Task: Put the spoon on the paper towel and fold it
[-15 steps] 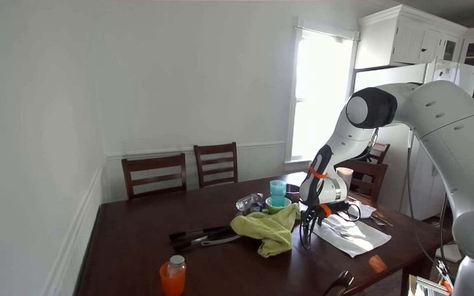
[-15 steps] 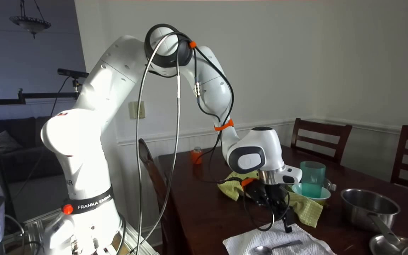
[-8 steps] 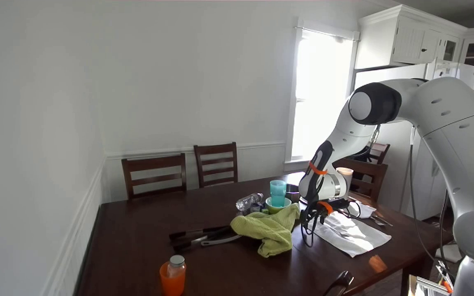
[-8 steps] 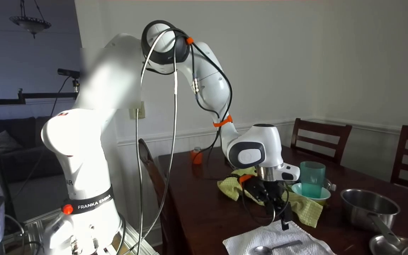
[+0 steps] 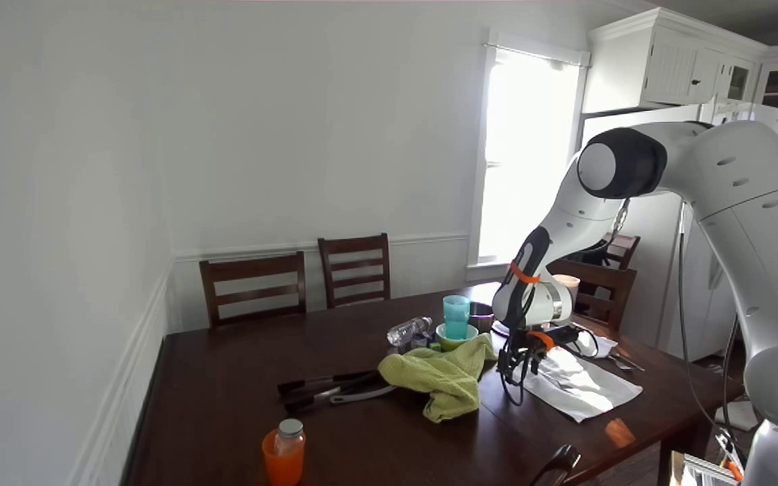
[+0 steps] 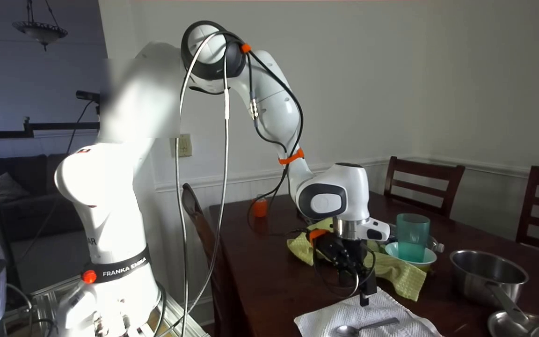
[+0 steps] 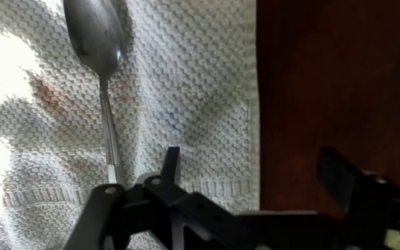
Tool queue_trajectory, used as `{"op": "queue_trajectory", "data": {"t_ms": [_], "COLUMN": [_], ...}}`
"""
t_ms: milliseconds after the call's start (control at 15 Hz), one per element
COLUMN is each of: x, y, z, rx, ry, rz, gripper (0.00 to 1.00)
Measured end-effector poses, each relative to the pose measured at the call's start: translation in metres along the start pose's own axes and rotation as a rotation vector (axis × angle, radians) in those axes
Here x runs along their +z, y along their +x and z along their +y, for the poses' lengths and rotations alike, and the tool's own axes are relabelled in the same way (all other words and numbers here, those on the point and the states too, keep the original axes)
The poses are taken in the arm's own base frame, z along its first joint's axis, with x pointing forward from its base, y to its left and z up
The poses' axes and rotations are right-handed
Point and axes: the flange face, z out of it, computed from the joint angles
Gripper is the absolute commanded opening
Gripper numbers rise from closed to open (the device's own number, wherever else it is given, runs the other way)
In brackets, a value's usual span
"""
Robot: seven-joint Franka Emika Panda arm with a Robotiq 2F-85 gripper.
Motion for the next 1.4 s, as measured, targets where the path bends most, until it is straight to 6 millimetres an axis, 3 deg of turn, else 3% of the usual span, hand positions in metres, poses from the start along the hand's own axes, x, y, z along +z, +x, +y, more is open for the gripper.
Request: {"op": "queue_trajectory", "data": {"t_ms": [400,533,1133,1267,1400], "x": [0.012,0.014,0.004,0.003,0.003], "y": [-0.019,-0.022,-0.02,-0.02,-0.021], "z": [0.005,0.009,0.006,0.007,0.015], "rx": [-0.029,-0.026,-0.031,-0.029,-0.018], "ry": [0.006,0.006,0.008,0.007,0.001], "rz": [-0.04,-0.046,-0.032,-0.031,-0.031], "gripper": [1.0,0.74,0.11,0.0,0.0]}}
